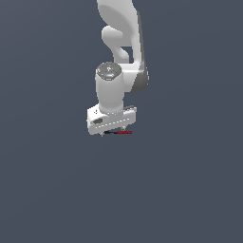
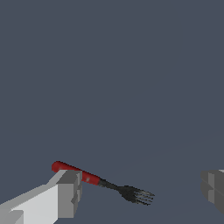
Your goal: Pick up the object and move it to a goal position.
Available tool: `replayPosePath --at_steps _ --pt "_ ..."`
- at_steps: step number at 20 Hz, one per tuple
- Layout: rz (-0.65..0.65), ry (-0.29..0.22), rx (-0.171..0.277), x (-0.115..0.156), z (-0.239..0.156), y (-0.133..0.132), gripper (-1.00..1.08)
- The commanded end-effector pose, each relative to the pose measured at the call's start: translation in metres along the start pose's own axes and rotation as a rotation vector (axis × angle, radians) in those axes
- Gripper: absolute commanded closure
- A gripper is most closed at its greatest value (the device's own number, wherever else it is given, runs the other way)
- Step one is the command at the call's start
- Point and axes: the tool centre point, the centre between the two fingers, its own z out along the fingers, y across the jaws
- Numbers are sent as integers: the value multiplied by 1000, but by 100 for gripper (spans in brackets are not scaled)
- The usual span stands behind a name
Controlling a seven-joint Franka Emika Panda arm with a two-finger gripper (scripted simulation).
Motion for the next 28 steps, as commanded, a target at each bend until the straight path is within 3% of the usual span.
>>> replayPosePath --at_steps 1,28 --pt "-71 -3 0 -5 6 -1 -92" --pt "-826 -20 21 -57 64 -18 -92"
